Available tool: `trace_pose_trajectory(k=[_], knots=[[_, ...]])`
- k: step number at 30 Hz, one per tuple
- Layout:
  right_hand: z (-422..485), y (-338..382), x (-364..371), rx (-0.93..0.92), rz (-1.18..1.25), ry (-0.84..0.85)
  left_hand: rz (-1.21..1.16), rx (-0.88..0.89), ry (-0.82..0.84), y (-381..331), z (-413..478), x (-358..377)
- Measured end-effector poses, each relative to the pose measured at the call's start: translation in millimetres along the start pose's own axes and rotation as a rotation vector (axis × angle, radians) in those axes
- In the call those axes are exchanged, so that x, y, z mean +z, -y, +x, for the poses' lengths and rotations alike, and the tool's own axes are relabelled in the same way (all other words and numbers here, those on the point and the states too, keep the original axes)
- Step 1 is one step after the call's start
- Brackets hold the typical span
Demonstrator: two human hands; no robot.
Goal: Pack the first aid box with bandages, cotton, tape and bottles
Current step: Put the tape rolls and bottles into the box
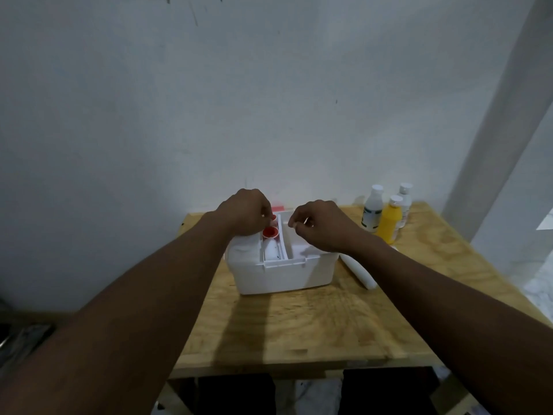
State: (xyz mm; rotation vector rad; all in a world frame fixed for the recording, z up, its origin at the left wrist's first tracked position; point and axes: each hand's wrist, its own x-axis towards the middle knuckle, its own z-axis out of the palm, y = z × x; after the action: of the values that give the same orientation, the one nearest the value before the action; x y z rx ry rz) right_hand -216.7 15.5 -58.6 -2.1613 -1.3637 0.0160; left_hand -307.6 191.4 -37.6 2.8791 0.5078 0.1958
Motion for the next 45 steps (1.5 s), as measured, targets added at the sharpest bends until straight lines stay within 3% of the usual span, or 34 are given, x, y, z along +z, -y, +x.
trace_pose_trajectory(k=[8,12,15,18,22,28,31,35,37,40,45], knots=[[0,-6,5,0.015,0.025,-0.051,-0.057,-0.024,-0.005,2,-3,5],[1,-16,-3,0.067,0.031,-0.319,-0.172,-0.064,-0.205,15,-14,4],[0,-34,-12,0.256,0.086,-0.432,-0.399,-0.255,-0.324,31,-26,11],[-10,-55,-15,0.419,-0.047,-0.21,-0.635,-0.419,-0.287,40,-38,30],[-30,-72,-1,0.472,-0.278,0.176,-0.815,-0.467,-0.296,44,-45,54],[-41,-83,16,0.445,-0.287,0.16,-0.714,-0.518,-0.277,45,-42,57],[-35,-80,8,0.427,-0.177,-0.032,-0.669,-0.514,-0.268,44,-41,57],[-17,-48,-21,0.346,0.004,-0.594,-0.644,-0.498,-0.285,44,-41,57],[-6,-23,-31,0.235,0.114,-0.68,-0.633,-0.497,-0.291,44,-41,57],[-1,8,-26,0.094,0.179,-0.512,-0.612,-0.495,-0.294,44,-41,57],[-17,23,5,0.069,0.015,-0.069,-0.538,-0.465,-0.379,39,-47,52]])
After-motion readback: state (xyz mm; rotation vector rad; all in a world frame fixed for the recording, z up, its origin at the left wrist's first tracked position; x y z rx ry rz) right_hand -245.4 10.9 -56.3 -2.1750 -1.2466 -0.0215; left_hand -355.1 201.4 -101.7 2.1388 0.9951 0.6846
